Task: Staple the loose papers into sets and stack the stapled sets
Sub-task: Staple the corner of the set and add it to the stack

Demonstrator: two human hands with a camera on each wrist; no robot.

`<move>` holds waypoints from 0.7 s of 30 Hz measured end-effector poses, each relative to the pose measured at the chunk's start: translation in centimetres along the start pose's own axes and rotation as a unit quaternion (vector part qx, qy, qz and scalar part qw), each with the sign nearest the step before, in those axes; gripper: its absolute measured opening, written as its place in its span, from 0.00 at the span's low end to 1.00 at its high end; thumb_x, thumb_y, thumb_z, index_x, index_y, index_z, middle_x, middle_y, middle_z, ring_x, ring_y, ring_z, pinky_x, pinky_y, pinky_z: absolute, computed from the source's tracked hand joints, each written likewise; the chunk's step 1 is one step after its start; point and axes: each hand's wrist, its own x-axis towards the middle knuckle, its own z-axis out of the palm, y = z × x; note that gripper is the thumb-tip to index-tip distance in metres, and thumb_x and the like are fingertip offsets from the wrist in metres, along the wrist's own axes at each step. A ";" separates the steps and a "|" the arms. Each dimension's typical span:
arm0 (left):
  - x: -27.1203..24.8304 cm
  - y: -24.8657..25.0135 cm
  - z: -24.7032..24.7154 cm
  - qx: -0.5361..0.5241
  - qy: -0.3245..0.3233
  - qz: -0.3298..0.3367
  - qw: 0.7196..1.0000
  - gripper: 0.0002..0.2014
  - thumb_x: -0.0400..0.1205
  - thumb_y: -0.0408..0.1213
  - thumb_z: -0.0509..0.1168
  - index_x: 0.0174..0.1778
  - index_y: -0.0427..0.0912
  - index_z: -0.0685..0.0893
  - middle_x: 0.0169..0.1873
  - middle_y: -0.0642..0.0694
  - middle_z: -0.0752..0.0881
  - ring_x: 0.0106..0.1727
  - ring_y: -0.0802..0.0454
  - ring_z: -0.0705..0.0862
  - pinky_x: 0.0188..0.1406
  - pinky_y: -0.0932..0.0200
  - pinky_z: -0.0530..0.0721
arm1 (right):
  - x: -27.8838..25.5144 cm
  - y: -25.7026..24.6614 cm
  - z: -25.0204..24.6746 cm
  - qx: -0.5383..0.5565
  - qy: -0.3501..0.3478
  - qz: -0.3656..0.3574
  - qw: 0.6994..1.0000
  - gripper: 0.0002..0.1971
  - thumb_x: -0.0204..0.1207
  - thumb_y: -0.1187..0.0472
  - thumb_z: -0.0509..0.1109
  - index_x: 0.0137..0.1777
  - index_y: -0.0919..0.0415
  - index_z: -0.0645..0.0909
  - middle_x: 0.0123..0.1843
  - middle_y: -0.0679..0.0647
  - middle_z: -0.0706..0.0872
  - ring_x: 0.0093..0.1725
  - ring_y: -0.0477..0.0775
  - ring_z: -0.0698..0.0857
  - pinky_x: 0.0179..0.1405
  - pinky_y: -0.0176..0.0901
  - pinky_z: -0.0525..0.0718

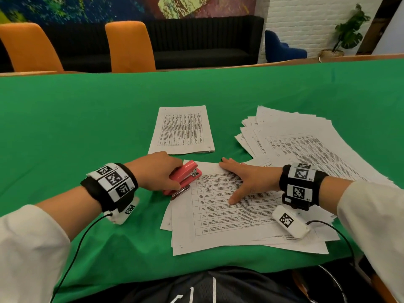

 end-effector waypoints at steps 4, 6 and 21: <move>-0.5 -0.2 0.3 -0.012 0.003 -0.012 1.000 0.16 0.81 0.58 0.70 0.53 0.50 0.79 0.40 0.51 0.84 0.37 0.53 0.81 0.34 0.53 0.80 | 0.0 -0.1 0.0 0.006 0.003 -0.001 1.000 0.62 0.73 0.43 0.83 0.93 0.48 0.40 0.93 0.42 0.36 0.91 0.45 0.38 0.91 0.51 0.41; -0.8 -0.4 0.5 -0.016 0.003 -0.014 1.000 0.16 0.81 0.58 0.70 0.53 0.50 0.80 0.39 0.51 0.85 0.38 0.52 0.82 0.37 0.51 0.82 | 0.0 -0.1 0.0 0.009 0.002 0.000 1.000 0.62 0.73 0.43 0.83 0.93 0.48 0.40 0.93 0.42 0.36 0.92 0.45 0.39 0.90 0.50 0.40; -1.7 -0.7 1.1 -0.034 0.013 -0.021 0.999 0.17 0.80 0.58 0.70 0.52 0.49 0.81 0.37 0.51 0.85 0.34 0.53 0.82 0.34 0.52 0.83 | 0.1 0.0 0.0 0.004 -0.001 -0.002 1.000 0.62 0.73 0.43 0.83 0.93 0.48 0.40 0.93 0.42 0.35 0.91 0.44 0.39 0.90 0.49 0.41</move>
